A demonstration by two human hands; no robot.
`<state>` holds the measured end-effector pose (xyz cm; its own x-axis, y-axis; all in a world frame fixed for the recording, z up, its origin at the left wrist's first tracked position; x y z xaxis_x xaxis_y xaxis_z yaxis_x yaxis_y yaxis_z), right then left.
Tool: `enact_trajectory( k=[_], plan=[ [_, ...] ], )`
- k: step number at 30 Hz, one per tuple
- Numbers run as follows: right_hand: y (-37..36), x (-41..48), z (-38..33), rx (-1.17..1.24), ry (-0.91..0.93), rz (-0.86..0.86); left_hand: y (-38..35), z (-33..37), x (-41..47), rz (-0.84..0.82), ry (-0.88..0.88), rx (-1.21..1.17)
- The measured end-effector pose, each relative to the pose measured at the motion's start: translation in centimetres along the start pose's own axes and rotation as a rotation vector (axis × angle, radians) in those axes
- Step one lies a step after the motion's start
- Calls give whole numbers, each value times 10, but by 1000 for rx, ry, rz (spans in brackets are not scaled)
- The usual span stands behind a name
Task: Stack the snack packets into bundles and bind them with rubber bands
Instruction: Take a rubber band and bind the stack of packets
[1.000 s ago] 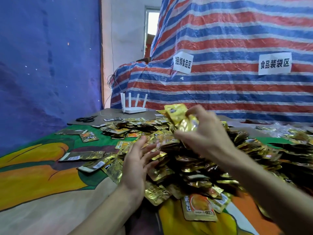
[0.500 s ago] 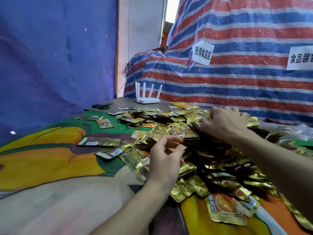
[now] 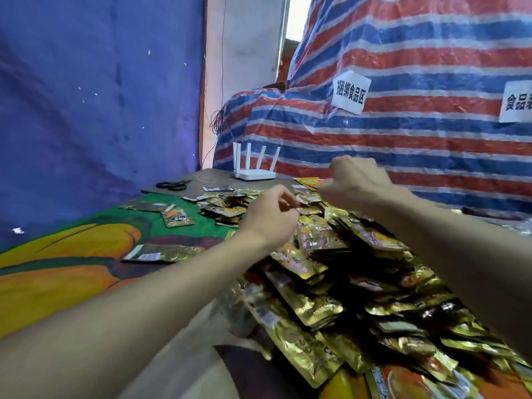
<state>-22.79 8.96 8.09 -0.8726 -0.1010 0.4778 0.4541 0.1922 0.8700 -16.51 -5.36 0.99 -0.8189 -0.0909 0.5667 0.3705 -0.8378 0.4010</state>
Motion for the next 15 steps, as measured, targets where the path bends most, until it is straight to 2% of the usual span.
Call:
enact_trajectory(
  k=[2, 4, 7, 11, 15],
  plan=[
    [-13, 19, -5, 19, -4, -129, -4, -22, 22, -74, 95, 205],
    [-29, 38, -7, 4, -17, -239, -12, -43, 38, -148, 199, 314],
    [-56, 62, -9, -90, 2, -359, -27, -67, 55, -235, 267, 455],
    [-81, 84, -6, -254, 13, -470, -43, -89, 73, -318, 329, 530],
    [-92, 98, -5, -376, 28, -489, -49, -97, 90, -393, 338, 552]
  ],
)
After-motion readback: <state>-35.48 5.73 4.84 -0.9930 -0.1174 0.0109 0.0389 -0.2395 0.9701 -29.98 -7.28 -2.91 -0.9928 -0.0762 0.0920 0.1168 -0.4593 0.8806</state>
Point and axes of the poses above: each hand's wrist, its own x-axis towards the middle knuckle, its own y-axis out of the back of the hand, z = x × y, the point moved 1 cm from there along x, towards the middle knuckle, and after that the axes turned 8 degrees about -y, right-handed, at the moved point
